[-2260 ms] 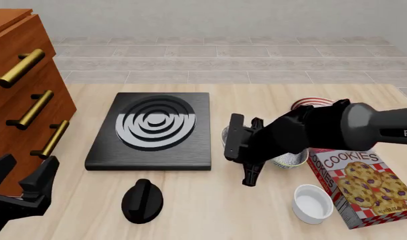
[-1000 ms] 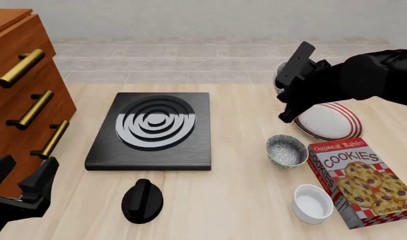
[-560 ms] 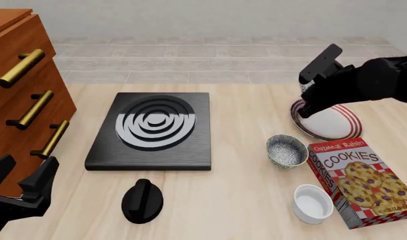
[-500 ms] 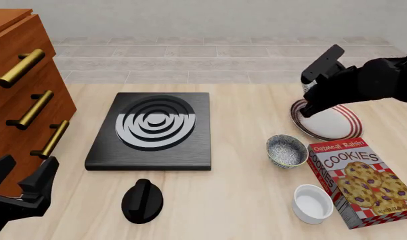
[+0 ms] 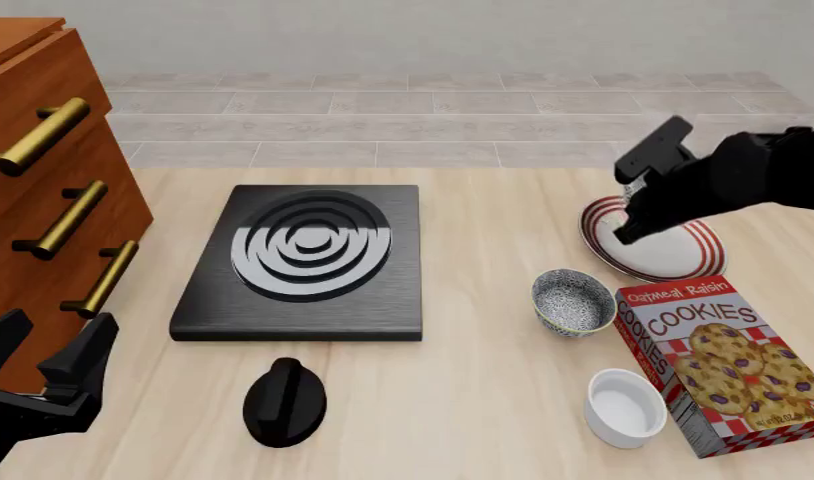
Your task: Pick the akita bowl from table center and place it on the plate.
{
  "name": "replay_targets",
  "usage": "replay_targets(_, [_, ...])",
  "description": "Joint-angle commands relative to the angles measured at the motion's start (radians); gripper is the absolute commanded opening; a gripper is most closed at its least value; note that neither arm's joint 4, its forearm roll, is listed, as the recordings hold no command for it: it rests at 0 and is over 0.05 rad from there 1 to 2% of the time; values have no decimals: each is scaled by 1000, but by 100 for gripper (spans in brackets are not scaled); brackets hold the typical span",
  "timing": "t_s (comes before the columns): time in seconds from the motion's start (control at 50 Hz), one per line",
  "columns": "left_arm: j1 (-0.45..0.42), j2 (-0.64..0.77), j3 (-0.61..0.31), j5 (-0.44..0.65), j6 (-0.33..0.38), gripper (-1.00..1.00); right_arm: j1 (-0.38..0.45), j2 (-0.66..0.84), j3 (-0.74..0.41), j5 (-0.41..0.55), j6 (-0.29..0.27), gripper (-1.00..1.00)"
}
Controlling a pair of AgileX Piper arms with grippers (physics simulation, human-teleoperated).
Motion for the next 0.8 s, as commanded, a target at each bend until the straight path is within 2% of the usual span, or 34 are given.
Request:
replay_targets(0.02, [0,5,0,-4,2,100,-38,62,-34,-1,-40,-100])
replay_targets(0.22, [0,4,0,-1,4,100,-75,92,-45,20,-81,-100])
replay_targets(0.28, [2,9,0,-6,4,100,-92,110,-36,14,-116,-100])
replay_targets(0.46, [-3,-2,0,3,5,100,-118,149,-61,38,-134,-100])
replay_targets(0.6, [-5,21,0,-16,2,100,-111,155,-70,54,-131,-100])
replay_targets(0.8, [-8,25,0,-18,0,100,-92,201,-85,43,-99,-100])
